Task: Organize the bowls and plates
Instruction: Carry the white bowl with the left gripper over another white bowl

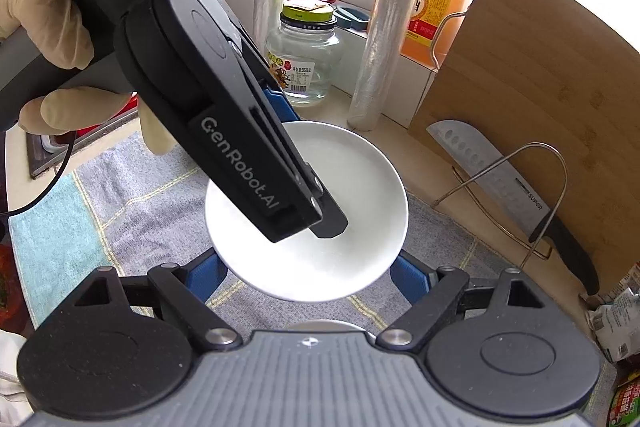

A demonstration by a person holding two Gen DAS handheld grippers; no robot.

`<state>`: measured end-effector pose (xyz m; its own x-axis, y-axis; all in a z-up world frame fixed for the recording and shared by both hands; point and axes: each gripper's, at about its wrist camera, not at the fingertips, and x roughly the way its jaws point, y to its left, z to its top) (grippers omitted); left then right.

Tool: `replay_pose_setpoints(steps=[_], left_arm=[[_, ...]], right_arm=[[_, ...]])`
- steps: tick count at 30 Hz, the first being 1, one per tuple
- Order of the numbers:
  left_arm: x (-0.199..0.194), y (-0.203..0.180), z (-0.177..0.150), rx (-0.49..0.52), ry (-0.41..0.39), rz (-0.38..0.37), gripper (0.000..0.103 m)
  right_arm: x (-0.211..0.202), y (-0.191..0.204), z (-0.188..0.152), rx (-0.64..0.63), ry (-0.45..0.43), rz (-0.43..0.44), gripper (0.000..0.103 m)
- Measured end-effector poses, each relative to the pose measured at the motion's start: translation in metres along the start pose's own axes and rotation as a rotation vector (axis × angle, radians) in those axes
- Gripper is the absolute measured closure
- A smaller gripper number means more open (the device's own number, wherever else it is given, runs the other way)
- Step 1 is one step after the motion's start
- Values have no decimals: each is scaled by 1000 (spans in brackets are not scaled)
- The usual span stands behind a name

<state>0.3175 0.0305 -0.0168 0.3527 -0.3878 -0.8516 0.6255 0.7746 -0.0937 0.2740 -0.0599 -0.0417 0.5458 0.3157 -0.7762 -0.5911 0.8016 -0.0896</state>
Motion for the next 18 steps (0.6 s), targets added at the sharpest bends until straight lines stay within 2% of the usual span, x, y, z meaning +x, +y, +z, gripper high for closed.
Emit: replay_pose_setpoints(steps=[18], left_arm=[[21,-55,9,78,30,-82,41]], right_arm=[[-27,-16,-48,97,50,-53,12]])
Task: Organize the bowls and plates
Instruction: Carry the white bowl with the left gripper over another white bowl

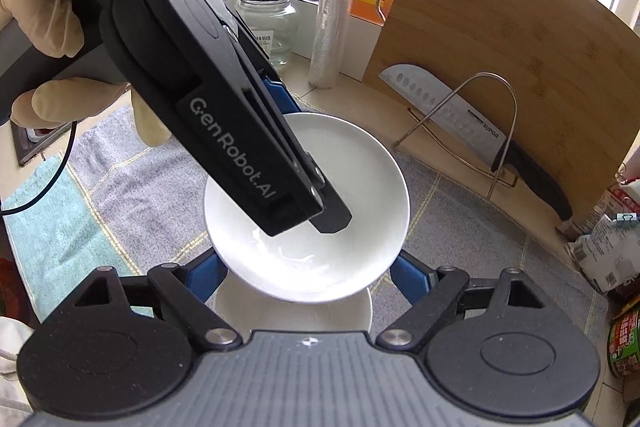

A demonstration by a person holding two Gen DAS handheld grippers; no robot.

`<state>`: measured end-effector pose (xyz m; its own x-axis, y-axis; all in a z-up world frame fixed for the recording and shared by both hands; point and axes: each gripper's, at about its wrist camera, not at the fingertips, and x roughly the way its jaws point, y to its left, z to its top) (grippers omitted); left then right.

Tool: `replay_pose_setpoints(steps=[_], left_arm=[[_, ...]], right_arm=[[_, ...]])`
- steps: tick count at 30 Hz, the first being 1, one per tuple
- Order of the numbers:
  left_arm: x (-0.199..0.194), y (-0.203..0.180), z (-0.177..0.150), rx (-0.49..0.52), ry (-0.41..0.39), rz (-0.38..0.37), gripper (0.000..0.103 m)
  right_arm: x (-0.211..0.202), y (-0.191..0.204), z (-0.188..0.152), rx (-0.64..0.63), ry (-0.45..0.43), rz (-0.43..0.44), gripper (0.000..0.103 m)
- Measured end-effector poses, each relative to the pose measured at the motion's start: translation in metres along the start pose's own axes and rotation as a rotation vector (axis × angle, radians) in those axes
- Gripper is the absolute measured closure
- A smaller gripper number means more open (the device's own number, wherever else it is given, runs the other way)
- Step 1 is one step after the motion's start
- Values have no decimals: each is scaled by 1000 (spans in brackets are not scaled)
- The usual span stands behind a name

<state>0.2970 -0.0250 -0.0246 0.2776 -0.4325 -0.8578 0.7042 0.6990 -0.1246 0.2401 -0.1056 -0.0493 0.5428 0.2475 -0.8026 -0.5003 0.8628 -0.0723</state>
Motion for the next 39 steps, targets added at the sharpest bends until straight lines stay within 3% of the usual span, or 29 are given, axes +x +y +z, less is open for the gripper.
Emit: replay_pose_setpoints(steps=[19,39], left_arm=[[32,-15,-19,-9,77,-54,37],[45,-22,-21,34,90,-51,31]], right_arm=[[3,5,-32,37,77,10,12],[7,-1,-37,59,97,23,12]])
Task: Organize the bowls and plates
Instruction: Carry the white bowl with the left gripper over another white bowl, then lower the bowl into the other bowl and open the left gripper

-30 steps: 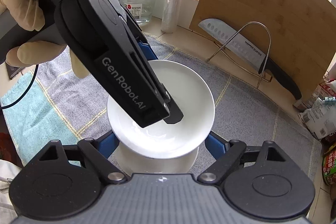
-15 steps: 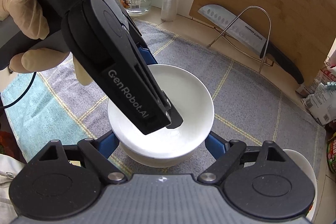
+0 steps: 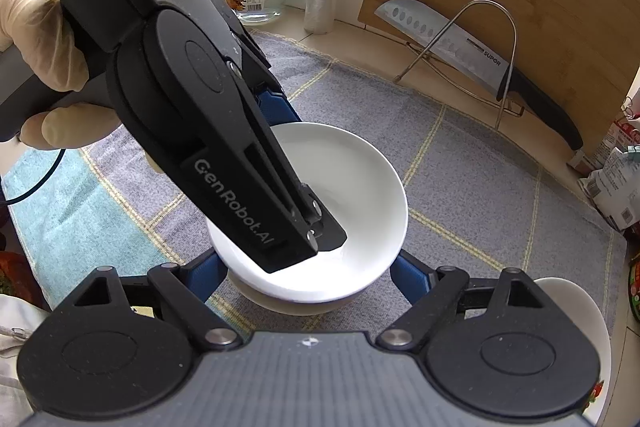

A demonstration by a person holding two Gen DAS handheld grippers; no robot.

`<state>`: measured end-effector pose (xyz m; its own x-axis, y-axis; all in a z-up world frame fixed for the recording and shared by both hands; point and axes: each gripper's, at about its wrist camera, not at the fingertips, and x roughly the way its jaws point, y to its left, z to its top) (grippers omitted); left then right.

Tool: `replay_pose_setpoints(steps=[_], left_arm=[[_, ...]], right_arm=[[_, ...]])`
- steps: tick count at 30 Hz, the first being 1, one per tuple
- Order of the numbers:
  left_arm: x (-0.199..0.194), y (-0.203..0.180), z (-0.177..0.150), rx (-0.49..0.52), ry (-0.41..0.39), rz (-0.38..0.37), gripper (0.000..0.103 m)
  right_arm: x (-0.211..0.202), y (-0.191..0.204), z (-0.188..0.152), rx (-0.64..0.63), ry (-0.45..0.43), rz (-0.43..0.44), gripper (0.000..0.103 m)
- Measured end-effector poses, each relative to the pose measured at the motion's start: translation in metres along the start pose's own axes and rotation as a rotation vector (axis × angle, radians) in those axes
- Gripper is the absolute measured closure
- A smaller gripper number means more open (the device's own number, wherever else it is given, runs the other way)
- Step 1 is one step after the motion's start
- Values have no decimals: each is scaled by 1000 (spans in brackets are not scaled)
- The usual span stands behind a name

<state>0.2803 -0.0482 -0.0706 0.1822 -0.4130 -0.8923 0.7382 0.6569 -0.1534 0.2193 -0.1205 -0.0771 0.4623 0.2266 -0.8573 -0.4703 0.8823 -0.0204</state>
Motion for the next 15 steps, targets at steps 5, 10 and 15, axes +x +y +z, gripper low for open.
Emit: replay_pose_setpoints(steps=[5,10,15], left_arm=[[4,0,0,-2,10,-11,28],[11,6,-2,-32,27,-36,28],[11,7,-2,-40,22,-39,28]], right_arm=[[3,1,0,2,5,4,12],[4,3,-2,1,11,10,12],[4,1,-2,6,1,16,12]])
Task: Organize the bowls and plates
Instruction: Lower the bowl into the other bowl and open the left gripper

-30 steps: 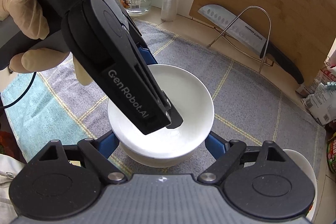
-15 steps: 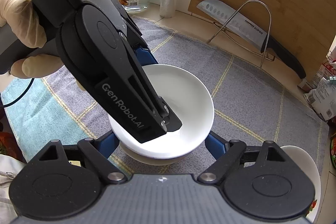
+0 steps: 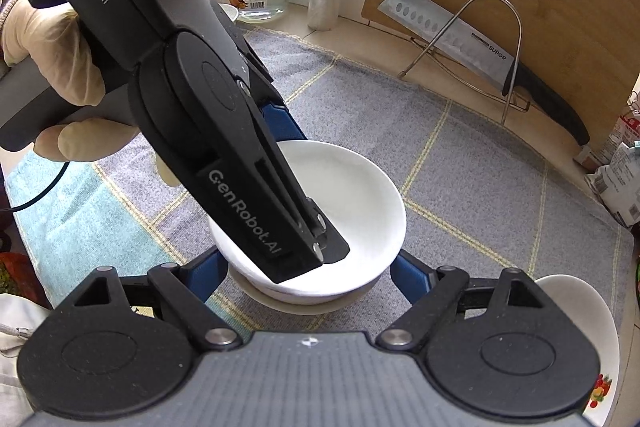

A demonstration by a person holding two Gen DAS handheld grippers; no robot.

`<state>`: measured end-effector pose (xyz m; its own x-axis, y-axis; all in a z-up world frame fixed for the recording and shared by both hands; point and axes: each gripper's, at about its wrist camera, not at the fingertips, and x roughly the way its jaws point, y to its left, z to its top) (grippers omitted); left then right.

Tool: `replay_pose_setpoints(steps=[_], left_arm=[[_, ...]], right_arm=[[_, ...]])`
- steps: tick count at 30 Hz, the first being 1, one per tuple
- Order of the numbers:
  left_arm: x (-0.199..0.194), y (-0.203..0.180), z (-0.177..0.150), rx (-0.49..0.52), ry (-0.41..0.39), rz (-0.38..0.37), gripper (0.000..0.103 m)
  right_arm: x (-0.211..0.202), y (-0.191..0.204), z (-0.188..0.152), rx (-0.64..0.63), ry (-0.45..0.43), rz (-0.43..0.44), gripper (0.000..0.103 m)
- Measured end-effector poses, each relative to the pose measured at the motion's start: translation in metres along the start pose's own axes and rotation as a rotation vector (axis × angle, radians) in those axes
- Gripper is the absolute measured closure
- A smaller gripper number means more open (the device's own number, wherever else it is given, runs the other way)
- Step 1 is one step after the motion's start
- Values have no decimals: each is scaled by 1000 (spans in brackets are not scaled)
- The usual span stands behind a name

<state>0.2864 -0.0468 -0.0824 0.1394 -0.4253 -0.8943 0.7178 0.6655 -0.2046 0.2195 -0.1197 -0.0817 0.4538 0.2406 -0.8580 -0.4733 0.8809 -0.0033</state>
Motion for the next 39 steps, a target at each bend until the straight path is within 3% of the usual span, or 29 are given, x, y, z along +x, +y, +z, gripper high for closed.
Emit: replay_pose_setpoints(steps=[5,21,28,39], left_arm=[[-2,1,-1,3,-11,-13,28],[-34,10,-26,-12,-79,65,27],[-38,1,-44,-2,-71,67,27],[-43,5,-52,-71,-86,47,27]], right_arm=[[-4,-2,-2,3,-34,-17,2],[-34,-18,-7,92,-129,-36,2],[-27,-22,-16,123,-112,-29,2],[-27,-29,-26,167,-123,-22,3]])
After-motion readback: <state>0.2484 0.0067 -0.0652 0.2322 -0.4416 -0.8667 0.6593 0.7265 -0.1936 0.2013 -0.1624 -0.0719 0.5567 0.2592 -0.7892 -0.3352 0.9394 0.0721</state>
